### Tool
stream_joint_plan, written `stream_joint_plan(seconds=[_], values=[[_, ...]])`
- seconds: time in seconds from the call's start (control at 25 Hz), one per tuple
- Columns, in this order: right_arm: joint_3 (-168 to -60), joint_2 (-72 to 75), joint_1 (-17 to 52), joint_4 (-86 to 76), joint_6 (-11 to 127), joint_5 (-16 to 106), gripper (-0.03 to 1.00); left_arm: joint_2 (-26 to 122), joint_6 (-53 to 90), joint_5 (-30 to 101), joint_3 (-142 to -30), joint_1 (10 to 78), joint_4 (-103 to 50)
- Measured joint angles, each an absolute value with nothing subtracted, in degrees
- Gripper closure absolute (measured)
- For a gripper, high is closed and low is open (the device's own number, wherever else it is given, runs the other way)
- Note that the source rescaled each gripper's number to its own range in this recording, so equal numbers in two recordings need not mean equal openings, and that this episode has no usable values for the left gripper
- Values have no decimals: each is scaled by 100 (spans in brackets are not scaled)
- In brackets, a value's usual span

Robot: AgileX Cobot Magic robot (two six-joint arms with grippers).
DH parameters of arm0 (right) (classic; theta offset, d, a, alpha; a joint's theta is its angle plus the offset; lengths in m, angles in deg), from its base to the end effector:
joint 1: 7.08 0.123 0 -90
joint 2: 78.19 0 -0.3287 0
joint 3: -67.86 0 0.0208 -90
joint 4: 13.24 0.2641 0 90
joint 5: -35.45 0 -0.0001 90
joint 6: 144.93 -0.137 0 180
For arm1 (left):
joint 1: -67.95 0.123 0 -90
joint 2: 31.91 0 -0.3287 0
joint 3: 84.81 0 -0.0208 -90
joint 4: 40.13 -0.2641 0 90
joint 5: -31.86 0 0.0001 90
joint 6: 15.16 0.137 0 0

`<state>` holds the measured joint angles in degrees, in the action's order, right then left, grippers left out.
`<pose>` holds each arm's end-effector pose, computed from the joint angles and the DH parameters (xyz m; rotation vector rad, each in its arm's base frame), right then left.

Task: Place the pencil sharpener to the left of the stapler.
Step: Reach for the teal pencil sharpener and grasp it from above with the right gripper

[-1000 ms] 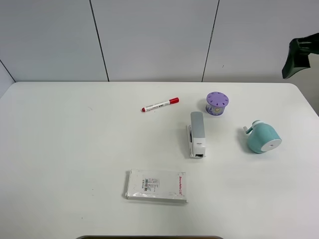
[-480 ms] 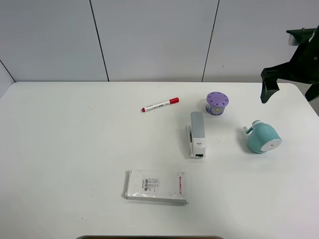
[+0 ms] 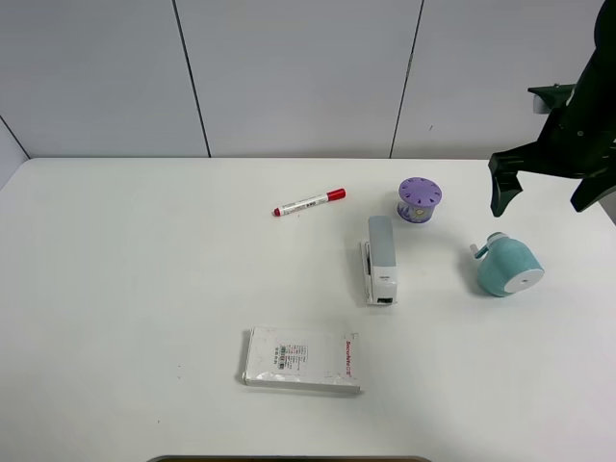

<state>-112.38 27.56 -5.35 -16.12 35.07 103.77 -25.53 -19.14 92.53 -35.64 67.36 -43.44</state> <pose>0.3640 0.0046 0.2527 -0.0701 3.0316 -0.0699 0.0022 0.0069 0.2656 -0.0630 2.0262 0.0186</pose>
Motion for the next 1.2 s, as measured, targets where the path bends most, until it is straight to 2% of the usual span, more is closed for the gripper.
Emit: stream_joint_plan(seconds=[1.2], values=[[-11238, 3804, -540, -1612, 3537, 10199, -3, -2553, -1914, 9253, -3564, 6736, -4344]])
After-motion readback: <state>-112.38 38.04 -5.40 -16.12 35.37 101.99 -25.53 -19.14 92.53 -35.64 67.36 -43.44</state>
